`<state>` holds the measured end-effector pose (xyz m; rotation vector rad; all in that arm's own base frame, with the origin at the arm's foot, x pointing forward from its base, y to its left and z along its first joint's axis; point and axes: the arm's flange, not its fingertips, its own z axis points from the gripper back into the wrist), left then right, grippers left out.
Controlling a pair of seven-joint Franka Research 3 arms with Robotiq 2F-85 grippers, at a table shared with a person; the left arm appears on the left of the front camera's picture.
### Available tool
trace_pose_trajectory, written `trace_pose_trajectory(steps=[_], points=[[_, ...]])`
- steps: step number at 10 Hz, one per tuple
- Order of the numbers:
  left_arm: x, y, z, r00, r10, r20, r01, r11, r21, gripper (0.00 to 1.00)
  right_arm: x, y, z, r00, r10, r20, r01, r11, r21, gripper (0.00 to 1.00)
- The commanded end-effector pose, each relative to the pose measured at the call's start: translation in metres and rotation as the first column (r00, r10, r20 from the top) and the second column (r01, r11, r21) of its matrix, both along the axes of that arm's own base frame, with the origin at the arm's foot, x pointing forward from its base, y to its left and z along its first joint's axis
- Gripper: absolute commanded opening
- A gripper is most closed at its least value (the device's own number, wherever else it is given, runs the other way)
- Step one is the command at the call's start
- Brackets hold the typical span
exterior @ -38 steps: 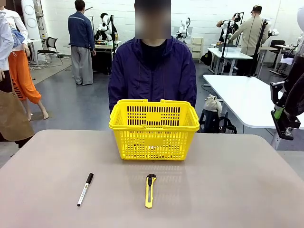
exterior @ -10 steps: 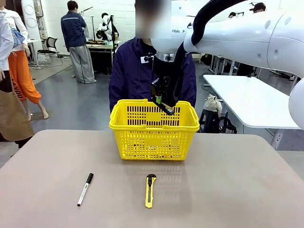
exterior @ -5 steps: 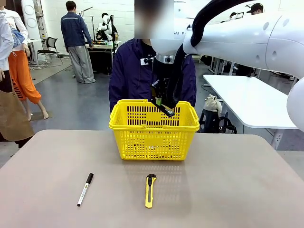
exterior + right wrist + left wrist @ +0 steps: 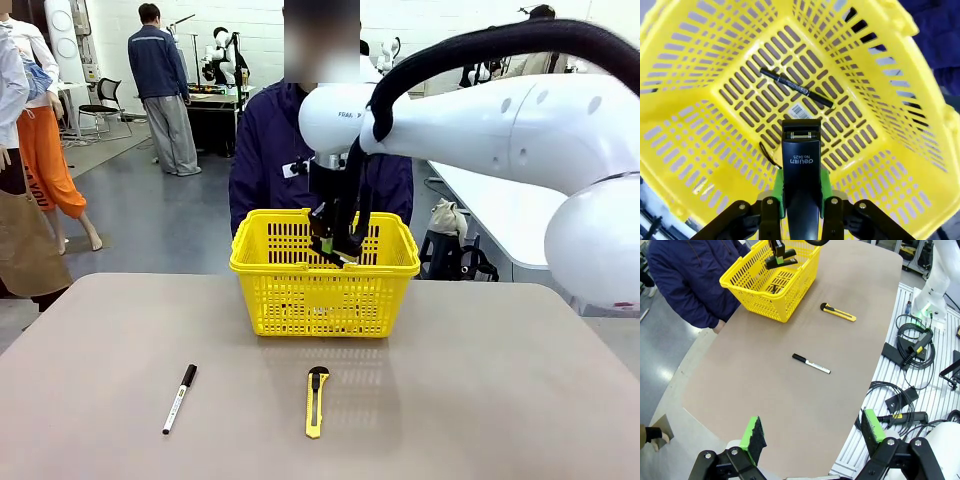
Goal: Place the items the person wants into the basket.
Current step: Pick up the item the person points to and place it in the Market Basket.
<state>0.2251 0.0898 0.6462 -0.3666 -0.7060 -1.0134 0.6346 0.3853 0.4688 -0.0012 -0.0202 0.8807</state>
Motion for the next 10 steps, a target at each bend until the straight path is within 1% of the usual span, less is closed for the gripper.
trace_pose_trajectory(steps=[1, 4, 7, 8, 9, 10], points=[[0.0, 0.001, 0.002, 1.0, -0.011, -0.001, 0.011, 1.0, -0.013, 1.0, 0.033, 0.019, 0.01, 0.998, 0.049, -0.026, -0.05, 0.998, -0.034, 0.32], [0.0, 0.001, 0.002, 1.0, -0.011, -0.001, 0.011, 1.0, -0.013, 1.0, 0.045, 0.028, -0.014, 0.993, 0.076, -0.085, -0.081, 0.995, -0.059, 0.32], [0.0, 0.001, 0.002, 1.0, -0.011, -0.001, 0.011, 1.0, -0.013, 1.0, 0.049, 0.031, -0.026, 0.989, 0.093, -0.118, -0.102, 0.992, -0.073, 0.32], [0.0, 0.001, 0.002, 1.0, -0.011, -0.001, 0.011, 1.0, -0.013, 1.0, 0.049, 0.031, -0.025, 0.988, 0.096, -0.121, -0.105, 0.992, -0.073, 0.37], [0.0, 0.001, 0.002, 1.0, -0.011, -0.001, 0.011, 1.0, -0.013, 1.0, 0.049, 0.032, -0.026, 0.988, 0.096, -0.123, -0.105, 0.992, -0.072, 0.51], [0.0, 0.001, 0.002, 1.0, -0.011, -0.001, 0.011, 1.0, -0.013, 1.0, 0.048, 0.032, -0.025, 0.988, 0.098, -0.121, -0.107, 0.992, -0.072, 0.57]])
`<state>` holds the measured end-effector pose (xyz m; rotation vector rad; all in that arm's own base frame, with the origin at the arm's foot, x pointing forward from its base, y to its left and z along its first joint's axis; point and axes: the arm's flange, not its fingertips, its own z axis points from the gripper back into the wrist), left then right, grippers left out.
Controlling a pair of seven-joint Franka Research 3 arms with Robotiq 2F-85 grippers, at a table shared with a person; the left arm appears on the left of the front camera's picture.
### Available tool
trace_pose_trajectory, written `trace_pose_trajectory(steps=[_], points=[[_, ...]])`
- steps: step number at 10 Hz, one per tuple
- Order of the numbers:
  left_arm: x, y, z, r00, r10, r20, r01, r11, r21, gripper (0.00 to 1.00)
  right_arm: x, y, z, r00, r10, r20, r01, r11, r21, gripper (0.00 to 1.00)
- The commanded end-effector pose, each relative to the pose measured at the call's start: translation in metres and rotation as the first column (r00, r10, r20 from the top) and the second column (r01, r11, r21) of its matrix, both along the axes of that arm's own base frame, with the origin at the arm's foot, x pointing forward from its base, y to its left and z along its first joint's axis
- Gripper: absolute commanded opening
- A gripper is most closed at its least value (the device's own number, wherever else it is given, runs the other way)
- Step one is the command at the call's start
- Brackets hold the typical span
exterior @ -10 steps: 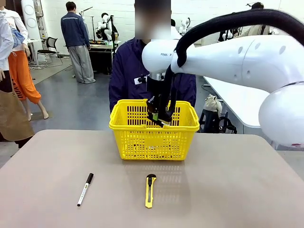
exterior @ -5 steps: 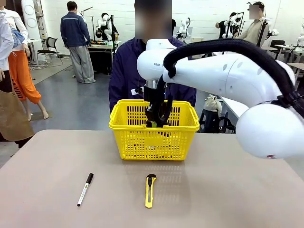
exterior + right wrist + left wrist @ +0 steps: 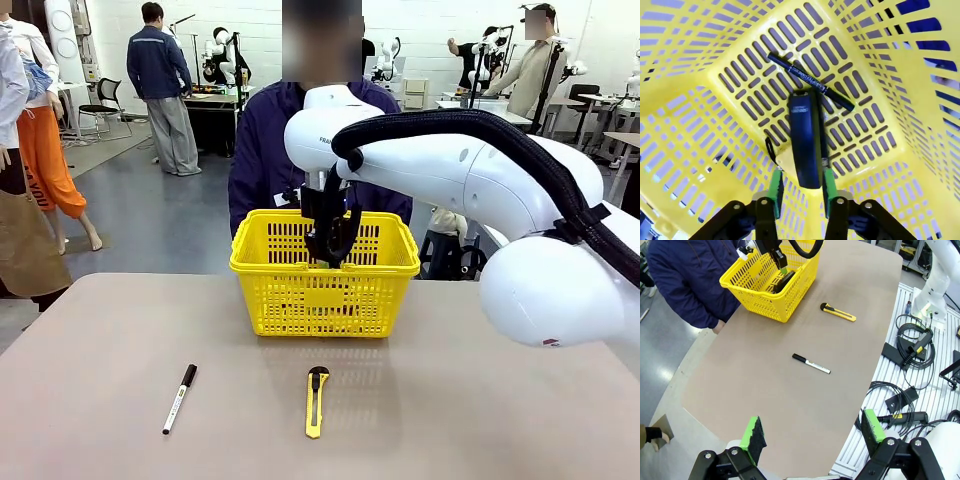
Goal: Place the items the person wants into the basket.
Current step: Pick up the item the person points to and place it in the Market Basket.
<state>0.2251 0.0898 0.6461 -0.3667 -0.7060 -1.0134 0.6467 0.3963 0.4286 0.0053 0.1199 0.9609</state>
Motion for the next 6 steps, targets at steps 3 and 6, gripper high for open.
trace_pose_trajectory(steps=[3, 6], points=[[0.0, 0.001, 0.002, 1.0, -0.011, -0.001, 0.011, 1.0, -0.013, 1.0, 0.031, 0.02, 0.017, 1.0, 0.026, 0.013, -0.025, 0.999, -0.026, 0.9], [0.0, 0.001, 0.002, 1.0, -0.011, -0.001, 0.011, 1.0, -0.013, 1.0, 0.006, 0.006, 0.033, 1.0, 0.009, 0.019, -0.008, 0.999, -0.045, 1.0]])
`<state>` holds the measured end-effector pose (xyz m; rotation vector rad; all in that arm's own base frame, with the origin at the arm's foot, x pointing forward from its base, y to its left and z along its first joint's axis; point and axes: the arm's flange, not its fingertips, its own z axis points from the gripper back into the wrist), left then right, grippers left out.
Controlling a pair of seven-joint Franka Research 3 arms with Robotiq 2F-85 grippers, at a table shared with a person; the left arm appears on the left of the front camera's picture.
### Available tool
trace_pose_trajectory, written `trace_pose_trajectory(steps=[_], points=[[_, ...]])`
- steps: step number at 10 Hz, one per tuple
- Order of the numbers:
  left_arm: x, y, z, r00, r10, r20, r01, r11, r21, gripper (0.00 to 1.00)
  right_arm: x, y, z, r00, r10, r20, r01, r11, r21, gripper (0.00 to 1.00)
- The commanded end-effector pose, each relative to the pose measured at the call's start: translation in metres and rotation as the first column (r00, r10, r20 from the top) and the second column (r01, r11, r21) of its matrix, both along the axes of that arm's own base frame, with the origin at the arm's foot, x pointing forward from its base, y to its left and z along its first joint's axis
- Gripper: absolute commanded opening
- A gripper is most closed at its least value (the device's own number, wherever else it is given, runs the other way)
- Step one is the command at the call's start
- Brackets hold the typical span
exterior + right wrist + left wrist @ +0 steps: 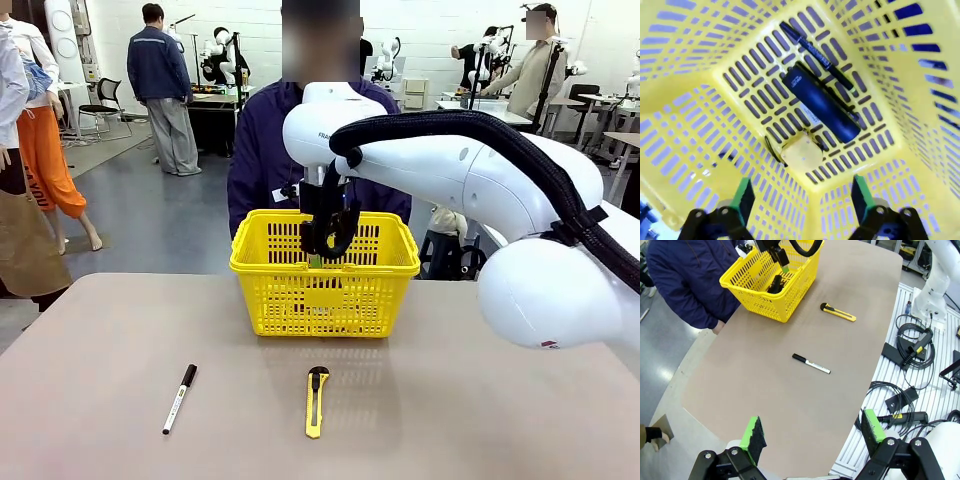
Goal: Place the items the person wants into the basket.
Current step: Pick up the item the person points to and place it in the Market Basket.
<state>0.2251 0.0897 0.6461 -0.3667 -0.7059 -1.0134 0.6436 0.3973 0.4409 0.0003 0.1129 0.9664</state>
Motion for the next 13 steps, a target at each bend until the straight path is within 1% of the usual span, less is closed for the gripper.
trace_pose_trajectory(steps=[1, 2, 4, 5, 6, 7, 9, 11, 13], points=[[0.0, 0.001, 0.002, 1.0, -0.011, -0.001, 0.011, 1.0, -0.013, 1.0, -0.015, -0.012, 0.034, 0.999, -0.026, 0.031, 0.028, 0.998, -0.055, 1.0], [0.0, 0.001, 0.002, 1.0, -0.011, -0.001, 0.011, 1.0, -0.013, 1.0, -0.041, -0.029, 0.047, 0.996, -0.064, 0.068, 0.068, 0.996, -0.061, 1.0], [0.0, 0.001, 0.002, 1.0, -0.011, -0.001, 0.011, 1.0, -0.013, 1.0, -0.095, -0.066, 0.062, 0.979, -0.16, 0.129, 0.17, 0.983, -0.068, 1.0], [0.0, 0.001, 0.002, 1.0, -0.011, -0.001, 0.011, 1.0, -0.013, 1.0, -0.125, -0.085, 0.064, 0.967, -0.202, 0.155, 0.212, 0.976, -0.05, 1.0], [0.0, 0.001, 0.002, 1.0, -0.011, -0.001, 0.011, 1.0, -0.013, 1.0, -0.149, -0.101, 0.063, 0.954, -0.24, 0.18, 0.25, 0.968, -0.035, 1.0], [0.0, 0.001, 0.002, 1.0, -0.011, -0.001, 0.011, 1.0, -0.013, 1.0, -0.17, -0.115, 0.059, 0.943, -0.274, 0.187, 0.283, 0.959, -0.022, 1.0], [0.0, 0.001, 0.002, 1.0, -0.011, -0.001, 0.011, 1.0, -0.013, 1.0, -0.204, -0.143, 0.05, 0.918, -0.343, 0.199, 0.347, 0.938, 0.017, 1.0], [0.0, 0.001, 0.002, 1.0, -0.011, -0.001, 0.011, 1.0, -0.013, 1.0, -0.238, -0.172, 0.056, 0.877, -0.406, 0.257, 0.388, 0.914, 0.12, 1.0], [0.0, 0.001, 0.002, 1.0, -0.011, -0.001, 0.011, 1.0, -0.013, 1.0, -0.255, -0.198, 0.065, 0.85, -0.449, 0.277, 0.404, 0.892, 0.204, 1.0]])
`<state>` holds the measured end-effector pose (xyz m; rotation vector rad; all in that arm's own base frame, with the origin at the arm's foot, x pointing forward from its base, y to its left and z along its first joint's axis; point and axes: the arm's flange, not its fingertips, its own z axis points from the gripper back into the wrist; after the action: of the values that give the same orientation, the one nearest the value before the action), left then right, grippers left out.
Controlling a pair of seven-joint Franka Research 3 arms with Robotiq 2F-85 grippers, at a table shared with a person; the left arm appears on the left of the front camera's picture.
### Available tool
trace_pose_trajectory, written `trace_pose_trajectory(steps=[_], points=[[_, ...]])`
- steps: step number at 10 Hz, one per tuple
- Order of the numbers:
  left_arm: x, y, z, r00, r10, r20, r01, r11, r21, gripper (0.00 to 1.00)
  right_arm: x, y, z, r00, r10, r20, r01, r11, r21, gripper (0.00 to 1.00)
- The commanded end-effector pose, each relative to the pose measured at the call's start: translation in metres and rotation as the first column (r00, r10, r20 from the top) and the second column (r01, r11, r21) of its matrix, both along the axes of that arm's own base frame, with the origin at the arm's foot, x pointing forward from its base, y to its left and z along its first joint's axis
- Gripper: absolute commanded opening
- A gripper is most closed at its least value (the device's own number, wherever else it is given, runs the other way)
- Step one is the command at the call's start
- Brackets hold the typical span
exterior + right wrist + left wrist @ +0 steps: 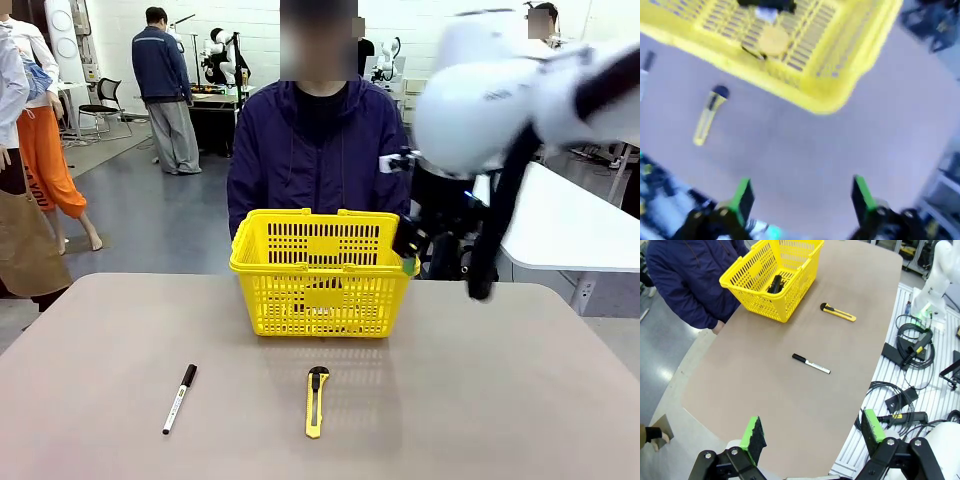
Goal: Place the items the person wants into the basket.
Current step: Pick up the item the person points to and place it in the Market Basket.
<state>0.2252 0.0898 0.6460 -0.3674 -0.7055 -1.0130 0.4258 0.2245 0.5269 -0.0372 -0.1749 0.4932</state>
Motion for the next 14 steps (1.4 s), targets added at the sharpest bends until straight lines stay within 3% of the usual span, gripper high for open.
trace_pose_trajectory(steps=[1, 5, 6, 14], points=[[0.0, 0.001, 0.002, 1.0, -0.011, 0.0, 0.011, 1.0, -0.013, 1.0, -0.039, -0.037, -0.019, 0.997, 0.016, 0.075, -0.022, 0.996, 0.083, 1.0], [0.0, 0.001, 0.002, 1.0, -0.011, 0.0, 0.011, 1.0, -0.013, 1.0, -0.031, -0.062, -0.019, 0.996, 0.001, 0.091, -0.016, 0.987, 0.161, 1.0], [0.0, 0.001, 0.002, 1.0, -0.011, 0.0, 0.011, 1.0, -0.013, 1.0, -0.04, -0.058, -0.014, 0.996, -0.019, 0.083, 0.012, 0.996, 0.087, 1.0], [0.0, 0.001, 0.002, 1.0, -0.011, 0.0, 0.011, 1.0, -0.013, 1.0, -0.04, -0.058, -0.014, 0.996, -0.019, 0.083, 0.012, 0.996, 0.087, 1.0]])
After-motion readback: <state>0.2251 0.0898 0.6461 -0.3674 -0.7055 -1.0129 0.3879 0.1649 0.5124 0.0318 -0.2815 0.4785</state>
